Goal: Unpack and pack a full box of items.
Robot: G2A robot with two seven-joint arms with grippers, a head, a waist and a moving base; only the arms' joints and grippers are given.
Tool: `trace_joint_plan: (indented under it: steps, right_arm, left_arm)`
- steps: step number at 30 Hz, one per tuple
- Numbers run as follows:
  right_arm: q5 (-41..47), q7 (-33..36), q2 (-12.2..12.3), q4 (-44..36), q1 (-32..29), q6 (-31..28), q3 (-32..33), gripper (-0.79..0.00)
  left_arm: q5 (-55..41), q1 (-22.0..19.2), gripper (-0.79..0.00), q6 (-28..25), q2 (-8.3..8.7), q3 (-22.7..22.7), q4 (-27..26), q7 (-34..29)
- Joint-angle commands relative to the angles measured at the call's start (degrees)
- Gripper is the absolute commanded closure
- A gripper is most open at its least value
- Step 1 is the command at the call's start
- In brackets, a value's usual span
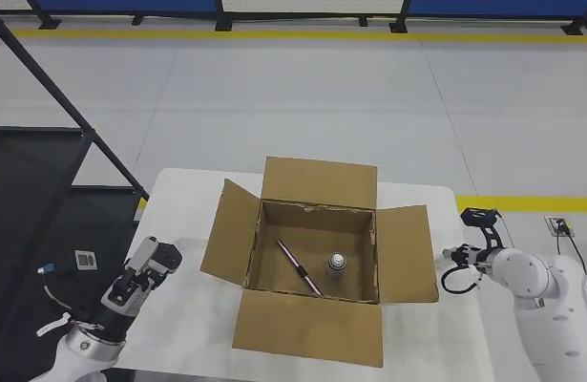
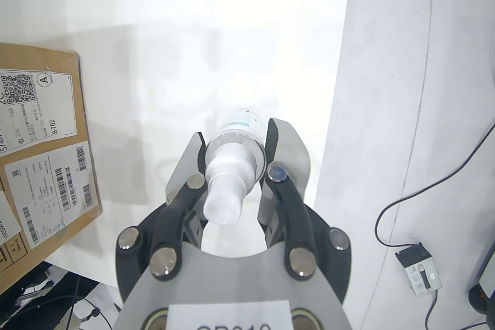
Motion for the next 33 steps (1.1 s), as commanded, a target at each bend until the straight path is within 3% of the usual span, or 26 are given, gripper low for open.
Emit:
trace_joint_plan:
  steps: [1,2,5,7,10,12,16,21,25,29,33]
  right_arm:
    - [0.1,0.2,0.0,0.0,0.0,0.4,-0.4,-0.018]
    - [0.1,0.3,0.0,0.0,0.0,0.6,-0.7,-0.105]
    - [0.3,0.6,0.1,0.0,0.2,0.9,-1.1,-0.16]
    - [0.4,0.5,0.1,0.1,0.3,1.1,-1.4,-0.336]
    - [0.7,0.7,0.2,0.1,0.5,1.3,-1.8,-0.428]
    - [0.9,0.6,0.2,0.1,0.6,1.6,-2.1,-0.573]
    - [0.6,-0.7,0.3,-1.5,0.5,3.0,-1.9,-0.785]
    - [-0.2,-2.9,0.9,-8.2,-1.6,5.4,1.2,-0.785]
    - [-0.2,-7.6,1.3,-19.4,-5.2,7.4,4.8,-0.785]
    - [3.6,-11.9,1.2,-32.0,-9.4,3.1,4.7,-0.785]
    - [4.9,-10.0,1.1,-38.4,-9.0,-4.0,-2.3,-0.785]
  left_arm:
    - [0.0,0.0,-0.785,0.0,0.0,0.0,0.0,0.0]
    - [0.0,0.0,-0.785,0.0,0.0,0.0,0.0,0.0]
    - [0.0,0.0,-0.785,0.0,0.0,0.0,0.0,0.0]
    - [0.0,0.0,-0.785,0.0,0.0,0.0,0.0,0.0]
    - [0.0,0.0,-0.785,0.0,0.0,0.0,0.0,0.0]
    - [0.0,0.0,-0.785,0.0,0.0,0.0,0.0,0.0]
    - [0.0,0.0,-0.785,0.0,0.0,0.0,0.0,0.0]
    - [0.0,0.0,-0.785,0.0,0.0,0.0,0.0,0.0]
    - [0.0,0.0,-0.785,0.0,0.0,0.0,0.0,0.0]
    - [0.0,0.0,-0.785,0.0,0.0,0.0,0.0,0.0]
    - [0.0,0.0,-0.785,0.0,0.0,0.0,0.0,0.0]
